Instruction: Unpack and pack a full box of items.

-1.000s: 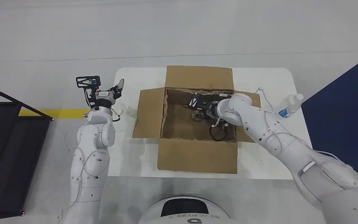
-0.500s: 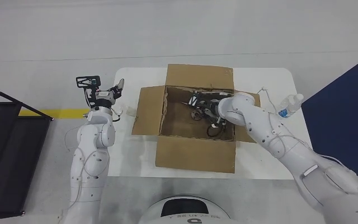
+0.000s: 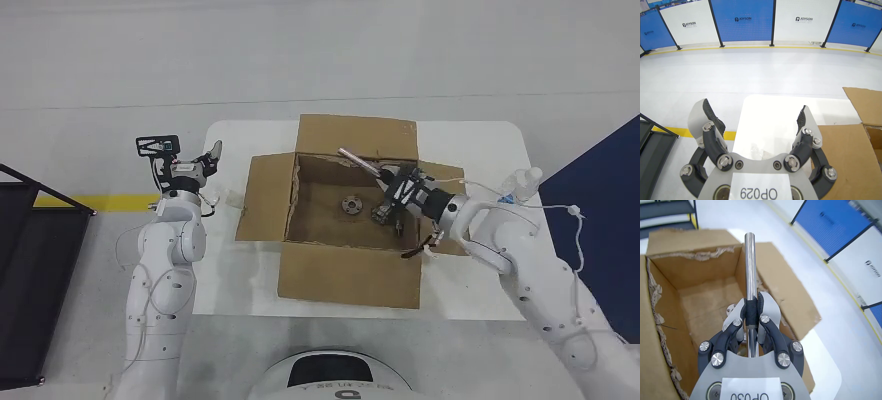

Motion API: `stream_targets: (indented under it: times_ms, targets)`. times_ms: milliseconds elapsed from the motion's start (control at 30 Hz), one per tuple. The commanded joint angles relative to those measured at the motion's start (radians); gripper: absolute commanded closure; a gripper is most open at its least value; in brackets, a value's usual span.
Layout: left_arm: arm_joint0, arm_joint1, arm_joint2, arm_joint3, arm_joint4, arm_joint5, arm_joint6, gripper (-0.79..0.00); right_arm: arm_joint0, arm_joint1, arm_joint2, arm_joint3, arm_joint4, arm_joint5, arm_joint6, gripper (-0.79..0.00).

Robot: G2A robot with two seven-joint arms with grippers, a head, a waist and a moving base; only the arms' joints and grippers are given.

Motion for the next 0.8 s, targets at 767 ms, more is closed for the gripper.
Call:
stream_targets:
  times_ms: [767]
  targets:
    - [0.0, 0.0, 0.0, 0.0, 0.0, 0.0, 0.0, -0.785, -0.346, 0.014, 0.441, 0.456, 0.344, -0.165, -0.061, 0.0]
